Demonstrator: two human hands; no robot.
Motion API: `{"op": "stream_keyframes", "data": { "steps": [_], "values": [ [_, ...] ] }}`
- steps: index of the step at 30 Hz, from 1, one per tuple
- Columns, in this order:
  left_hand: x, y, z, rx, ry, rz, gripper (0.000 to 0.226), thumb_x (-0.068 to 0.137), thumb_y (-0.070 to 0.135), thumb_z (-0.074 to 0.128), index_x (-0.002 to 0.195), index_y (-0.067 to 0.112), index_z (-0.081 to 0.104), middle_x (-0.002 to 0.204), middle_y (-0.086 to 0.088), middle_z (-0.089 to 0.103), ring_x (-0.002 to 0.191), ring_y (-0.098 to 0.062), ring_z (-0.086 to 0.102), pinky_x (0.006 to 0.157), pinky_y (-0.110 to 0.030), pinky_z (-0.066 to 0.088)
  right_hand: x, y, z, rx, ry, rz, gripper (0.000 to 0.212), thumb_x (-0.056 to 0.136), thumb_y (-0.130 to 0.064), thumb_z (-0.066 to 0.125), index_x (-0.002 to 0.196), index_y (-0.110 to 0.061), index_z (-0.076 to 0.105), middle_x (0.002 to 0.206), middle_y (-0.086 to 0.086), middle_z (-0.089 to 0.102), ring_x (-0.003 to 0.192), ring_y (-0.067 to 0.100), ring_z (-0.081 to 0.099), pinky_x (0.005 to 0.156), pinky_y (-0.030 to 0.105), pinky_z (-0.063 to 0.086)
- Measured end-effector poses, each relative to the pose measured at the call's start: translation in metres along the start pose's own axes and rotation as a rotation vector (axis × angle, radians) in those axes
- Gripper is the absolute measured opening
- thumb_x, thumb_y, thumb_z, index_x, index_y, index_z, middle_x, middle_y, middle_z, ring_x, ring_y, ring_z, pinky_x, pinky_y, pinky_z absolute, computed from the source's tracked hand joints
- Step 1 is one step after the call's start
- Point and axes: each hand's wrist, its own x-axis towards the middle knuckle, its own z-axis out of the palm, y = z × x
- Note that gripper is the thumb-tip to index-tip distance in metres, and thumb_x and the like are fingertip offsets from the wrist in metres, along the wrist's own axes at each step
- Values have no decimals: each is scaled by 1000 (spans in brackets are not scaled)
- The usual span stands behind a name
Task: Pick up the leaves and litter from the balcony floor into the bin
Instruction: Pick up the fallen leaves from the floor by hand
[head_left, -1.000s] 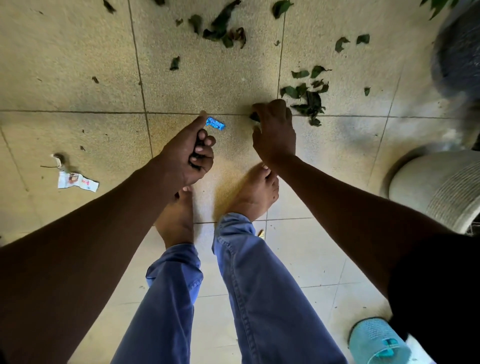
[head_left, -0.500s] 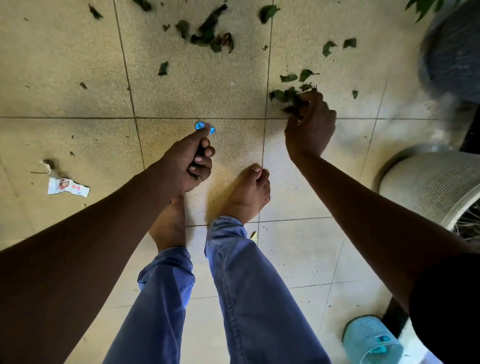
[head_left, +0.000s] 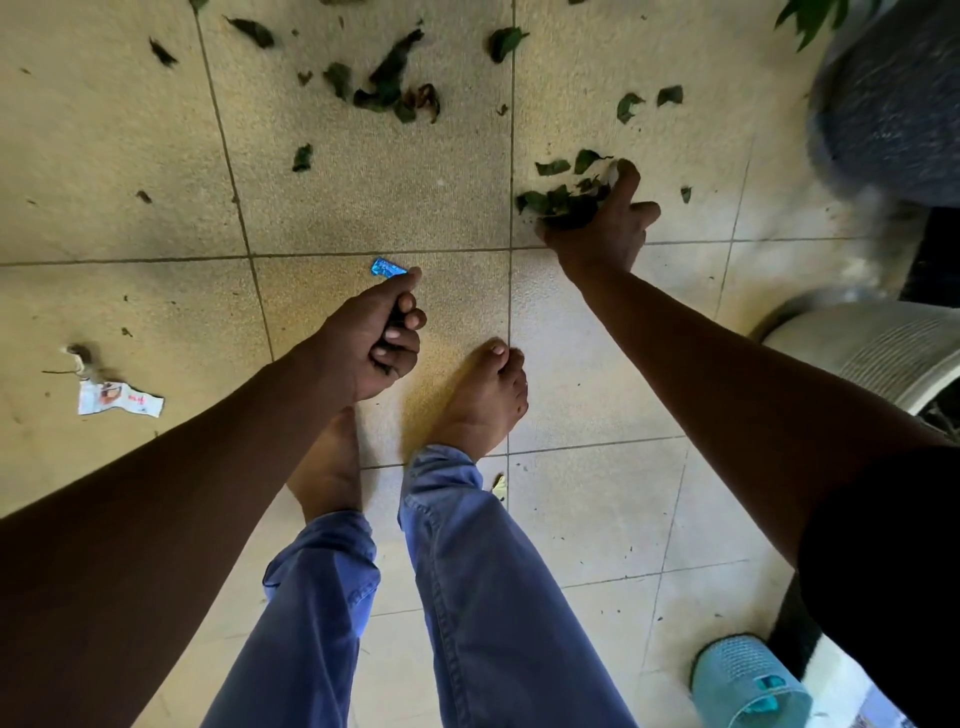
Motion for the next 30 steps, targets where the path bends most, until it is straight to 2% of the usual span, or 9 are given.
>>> {"op": "stream_keyframes", "data": {
  "steps": [3,6,10,12,17,23,25,27,30],
  "values": [
    [0,0,-2,3,4,0,42,98,43,58,64,24,43,54,8,41,32,0,28,25,-12,17,6,-10,1,-12,-18,-79,113,58,-48,93,148,-27,28,131,14,34,115,37,48,94,40,49],
    [0,-1,-5,2,5,8,43,98,44,58,63,24,44,55,8,42,33,0,29,26,-12,18,14,-17,-1,-133,-60,-121,122,58,-55,92,154,-31,21,136,14,32,121,38,43,83,37,40],
    [-1,-4,-6,4,14,19,43,98,43,60,62,23,45,56,7,42,34,0,29,27,-12,18,18,-21,5,-239,-35,-182,96,65,-62,83,141,-29,35,134,11,34,118,34,43,75,34,40],
    [-1,-6,-6,2,13,17,43,98,43,60,63,23,45,56,7,42,34,0,29,27,-12,18,17,-22,10,-232,18,-215,79,72,-56,81,133,-23,42,131,11,38,114,31,47,76,31,40],
    [-3,-7,-8,-1,11,10,43,98,43,60,63,23,45,57,7,42,33,0,30,26,-12,18,3,-23,26,-250,67,-437,40,87,-18,67,125,-15,54,126,14,46,105,27,51,74,27,43],
    [-6,-5,-12,2,21,5,42,98,42,60,63,23,46,57,7,42,33,0,30,26,-12,18,-12,-18,35,-287,13,-621,19,90,0,59,105,-9,66,111,14,57,93,28,57,69,33,52],
    [-9,-3,-12,-11,27,14,42,98,41,59,62,23,46,57,7,42,33,0,30,27,-12,18,-18,-18,35,-196,-45,-523,20,86,4,60,96,-10,71,105,11,62,91,25,60,75,35,54],
    [-14,-1,-10,-23,28,22,42,98,41,59,63,23,45,56,7,42,33,0,30,27,-12,18,-28,-24,30,-65,-89,-325,22,84,3,63,87,-15,74,97,4,69,89,19,63,80,39,57],
    [-19,0,-6,-75,32,31,42,98,41,59,63,23,44,57,7,42,34,0,30,27,-12,18,-54,-43,11,282,-196,31,18,80,1,73,84,-16,78,80,-2,75,76,14,73,72,36,63]
  ]
}}
